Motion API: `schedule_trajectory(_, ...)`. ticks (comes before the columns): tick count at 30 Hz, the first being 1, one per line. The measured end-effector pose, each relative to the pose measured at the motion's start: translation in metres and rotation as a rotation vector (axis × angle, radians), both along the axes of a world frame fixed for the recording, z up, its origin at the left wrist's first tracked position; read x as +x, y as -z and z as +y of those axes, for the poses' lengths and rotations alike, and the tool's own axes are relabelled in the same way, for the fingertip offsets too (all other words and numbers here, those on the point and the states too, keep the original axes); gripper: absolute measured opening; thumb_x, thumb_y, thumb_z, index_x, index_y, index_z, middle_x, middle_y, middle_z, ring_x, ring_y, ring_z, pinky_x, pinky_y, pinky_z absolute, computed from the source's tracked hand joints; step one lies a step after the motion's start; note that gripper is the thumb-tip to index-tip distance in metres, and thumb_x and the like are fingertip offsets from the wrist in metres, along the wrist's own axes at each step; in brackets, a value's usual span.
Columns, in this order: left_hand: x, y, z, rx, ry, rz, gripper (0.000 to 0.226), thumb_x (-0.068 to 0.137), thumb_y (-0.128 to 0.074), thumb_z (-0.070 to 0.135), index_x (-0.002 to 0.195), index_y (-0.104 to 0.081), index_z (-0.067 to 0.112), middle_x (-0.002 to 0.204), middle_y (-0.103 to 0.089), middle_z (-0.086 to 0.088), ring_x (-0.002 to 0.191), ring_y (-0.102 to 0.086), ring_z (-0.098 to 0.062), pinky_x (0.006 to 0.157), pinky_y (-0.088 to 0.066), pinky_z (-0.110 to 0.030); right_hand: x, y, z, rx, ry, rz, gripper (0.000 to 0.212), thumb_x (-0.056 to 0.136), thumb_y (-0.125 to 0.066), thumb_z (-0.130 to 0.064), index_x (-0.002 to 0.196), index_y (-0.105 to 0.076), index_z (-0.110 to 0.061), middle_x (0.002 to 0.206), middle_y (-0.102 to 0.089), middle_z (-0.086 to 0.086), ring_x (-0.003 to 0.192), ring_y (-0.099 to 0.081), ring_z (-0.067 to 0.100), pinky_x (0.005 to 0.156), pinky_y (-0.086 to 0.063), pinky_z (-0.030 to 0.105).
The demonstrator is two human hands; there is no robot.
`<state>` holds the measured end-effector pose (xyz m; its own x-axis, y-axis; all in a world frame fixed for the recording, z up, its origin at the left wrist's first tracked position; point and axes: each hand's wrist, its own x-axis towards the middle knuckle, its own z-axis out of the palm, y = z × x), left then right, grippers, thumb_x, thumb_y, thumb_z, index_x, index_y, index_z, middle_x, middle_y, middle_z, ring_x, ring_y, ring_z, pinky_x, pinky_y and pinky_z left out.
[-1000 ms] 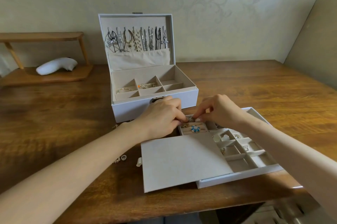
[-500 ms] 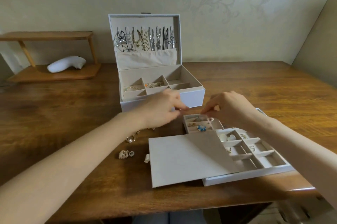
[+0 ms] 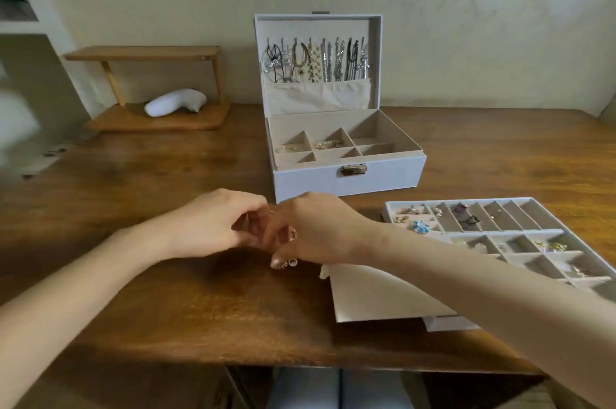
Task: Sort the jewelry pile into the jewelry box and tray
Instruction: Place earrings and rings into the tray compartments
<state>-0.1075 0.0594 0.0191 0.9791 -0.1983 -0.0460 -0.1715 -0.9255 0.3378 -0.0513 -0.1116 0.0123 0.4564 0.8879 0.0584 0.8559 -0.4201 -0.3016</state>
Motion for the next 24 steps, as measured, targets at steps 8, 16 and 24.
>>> schedule_trajectory(8,0.001,0.0,-0.003,-0.158,-0.086,-0.103,0.013,0.089,-0.062,0.018,0.088,-0.061,0.031,0.081,-0.058,0.019,0.064,-0.051,0.014,0.057,-0.039,-0.008,0.005,0.002,0.01,-0.064,0.011,0.154,0.014,0.082,-0.072,-0.027,0.091,-0.072,-0.016,0.087,-0.067,-0.004,0.08,-0.057,0.007,0.072,-0.046,0.02)
schedule_trajectory(16,0.016,-0.004,-0.02,-0.645,-0.266,0.08,0.014,0.096,-0.049,0.016,0.097,-0.062,0.01,0.085,-0.073,-0.005,0.078,-0.071,-0.014,0.068,-0.057,-0.024,0.026,-0.02,-0.013,0.262,0.103,0.406,0.017,0.08,-0.07,-0.001,0.08,-0.061,-0.015,0.079,-0.064,0.005,0.059,-0.065,0.014,0.057,-0.055,0.024)
schedule_trajectory(24,0.053,-0.014,-0.074,-1.161,-0.217,0.225,0.012,0.083,-0.063,0.0,0.079,-0.054,0.006,0.08,-0.07,-0.014,0.071,-0.071,-0.019,0.067,-0.06,-0.027,0.054,-0.032,-0.066,0.44,0.222,0.256,0.034,0.06,-0.085,0.0,0.079,-0.062,-0.015,0.075,-0.064,-0.002,0.063,-0.054,0.003,0.065,-0.048,0.022)
